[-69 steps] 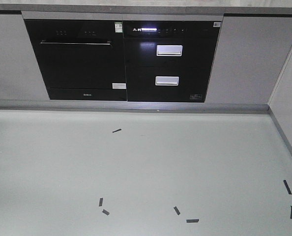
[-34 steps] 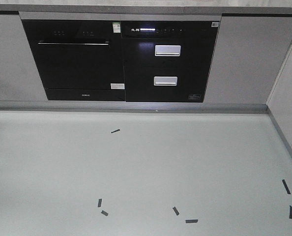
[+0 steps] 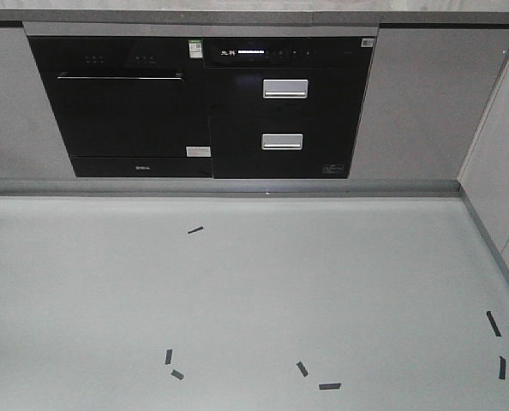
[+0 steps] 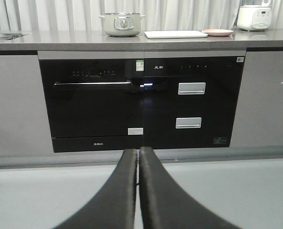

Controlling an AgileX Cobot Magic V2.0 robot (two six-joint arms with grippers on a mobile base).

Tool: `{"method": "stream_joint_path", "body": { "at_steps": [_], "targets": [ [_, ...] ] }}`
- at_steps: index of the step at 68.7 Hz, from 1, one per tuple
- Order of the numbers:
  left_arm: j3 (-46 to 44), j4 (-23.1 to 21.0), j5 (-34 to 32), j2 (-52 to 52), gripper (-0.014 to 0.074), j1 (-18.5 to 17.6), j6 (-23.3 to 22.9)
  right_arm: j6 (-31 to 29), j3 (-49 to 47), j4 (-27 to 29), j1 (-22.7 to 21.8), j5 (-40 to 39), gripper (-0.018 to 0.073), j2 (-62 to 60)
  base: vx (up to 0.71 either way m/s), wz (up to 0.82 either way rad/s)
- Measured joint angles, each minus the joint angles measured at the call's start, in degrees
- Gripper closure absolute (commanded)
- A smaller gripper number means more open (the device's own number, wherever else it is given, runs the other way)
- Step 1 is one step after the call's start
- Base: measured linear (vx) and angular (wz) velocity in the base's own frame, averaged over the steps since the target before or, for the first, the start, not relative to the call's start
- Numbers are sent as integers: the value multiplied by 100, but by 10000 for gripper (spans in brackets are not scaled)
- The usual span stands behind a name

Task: Transfer vegetables to tray and serve
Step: 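Drive the base toward the counter with both grippers closed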

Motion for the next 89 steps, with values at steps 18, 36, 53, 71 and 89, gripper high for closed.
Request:
{"method": "stream_joint_path", "body": {
  "at_steps": [18,36,53,71,89],
  "targets": [
    [0,0,0,0,602,0,0,0,0,0,0,0,562,0,2,-2],
    [0,0,0,0,602,0,0,0,0,0,0,0,562,0,3,-4],
    [0,0,0,0,602,0,0,0,0,0,0,0,562,0,4,-3],
    [0,0,0,0,602,0,0,0,0,0,0,0,562,0,6,0],
    [0,0,0,0,602,0,0,0,0,0,0,0,562,0,9,2]
  ]
}}
